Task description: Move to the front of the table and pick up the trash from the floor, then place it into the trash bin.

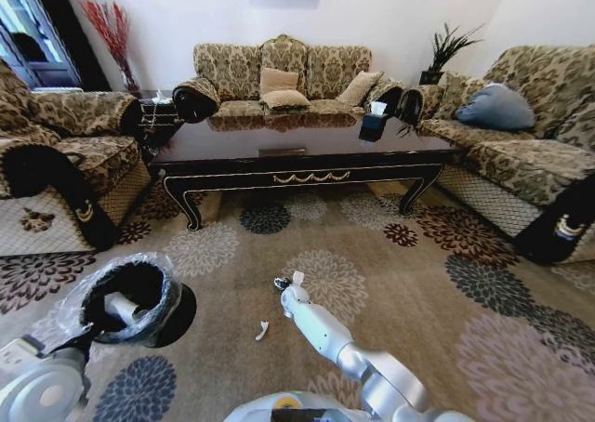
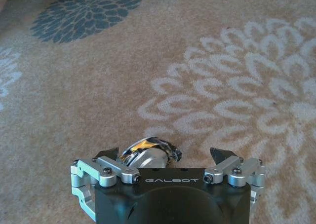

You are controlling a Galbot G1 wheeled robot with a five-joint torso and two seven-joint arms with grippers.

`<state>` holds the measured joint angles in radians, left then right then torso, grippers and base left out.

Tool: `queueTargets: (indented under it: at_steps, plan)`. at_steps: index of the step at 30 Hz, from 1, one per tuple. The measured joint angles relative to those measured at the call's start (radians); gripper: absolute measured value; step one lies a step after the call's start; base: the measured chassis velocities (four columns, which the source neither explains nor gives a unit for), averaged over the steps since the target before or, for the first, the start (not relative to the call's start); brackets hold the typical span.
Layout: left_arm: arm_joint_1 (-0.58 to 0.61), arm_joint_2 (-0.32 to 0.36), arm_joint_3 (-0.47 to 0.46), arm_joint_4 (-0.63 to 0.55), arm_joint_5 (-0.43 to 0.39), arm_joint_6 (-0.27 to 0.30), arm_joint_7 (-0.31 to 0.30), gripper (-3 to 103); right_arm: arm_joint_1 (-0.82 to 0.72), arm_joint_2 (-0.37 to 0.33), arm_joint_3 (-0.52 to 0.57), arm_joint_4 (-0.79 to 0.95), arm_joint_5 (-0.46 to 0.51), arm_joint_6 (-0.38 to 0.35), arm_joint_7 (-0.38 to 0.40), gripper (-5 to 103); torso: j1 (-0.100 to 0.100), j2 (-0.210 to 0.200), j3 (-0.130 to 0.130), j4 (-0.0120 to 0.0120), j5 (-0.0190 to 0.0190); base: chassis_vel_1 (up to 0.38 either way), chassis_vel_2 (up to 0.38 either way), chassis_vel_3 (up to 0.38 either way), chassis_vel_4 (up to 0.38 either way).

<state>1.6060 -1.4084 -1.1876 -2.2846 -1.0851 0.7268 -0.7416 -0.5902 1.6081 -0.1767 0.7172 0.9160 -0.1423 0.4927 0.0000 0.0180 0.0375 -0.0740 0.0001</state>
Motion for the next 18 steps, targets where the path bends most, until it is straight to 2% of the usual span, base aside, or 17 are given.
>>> queueTargets:
  at_steps: [3,6,8,12,14,18]
  plan:
    - [-0.001,-0.002,0.002,0.005,0.004,0.0,0.0,2,0.001,0.0,0.0,-0.008,-0.011,0.002,-0.007,100,0.0,0.0,0.0,0.0,-0.0001,0.0,0.0,0.0,0.0]
    - [-0.002,-0.001,0.003,0.011,0.01,0.0,0.001,2,-0.002,0.0,-0.014,-0.023,-0.078,0.055,0.0,100,0.0,0.0,0.0,0.0,-0.0001,0.0,0.0,0.0,0.0]
    - [-0.002,0.0,0.003,0.011,0.01,-0.001,0.001,2,-0.007,0.0,-0.022,-0.022,-0.077,0.082,0.017,100,0.0,0.0,0.0,0.0,-0.0001,0.0,0.0,0.0,0.0]
    - [0.003,0.004,0.001,0.011,0.011,-0.001,0.002,2,-0.022,0.0,-0.03,0.008,-0.051,0.113,0.024,100,0.0,0.0,0.0,-0.0001,-0.0001,0.0,0.0,0.0,0.0]
    - [0.009,0.009,-0.009,0.01,0.01,-0.001,0.002,2,-0.037,0.0,-0.039,0.038,-0.016,0.174,-0.005,100,0.0,0.0,0.0,0.0002,-0.0001,0.0,0.0,0.0,0.0]
    - [0.019,0.011,-0.019,0.006,0.006,-0.002,0.003,2,-0.053,0.0,-0.043,0.079,0.011,0.197,-0.012,100,0.0,0.0,0.0,0.0001,-0.0001,0.0,0.0,0.0,0.0]
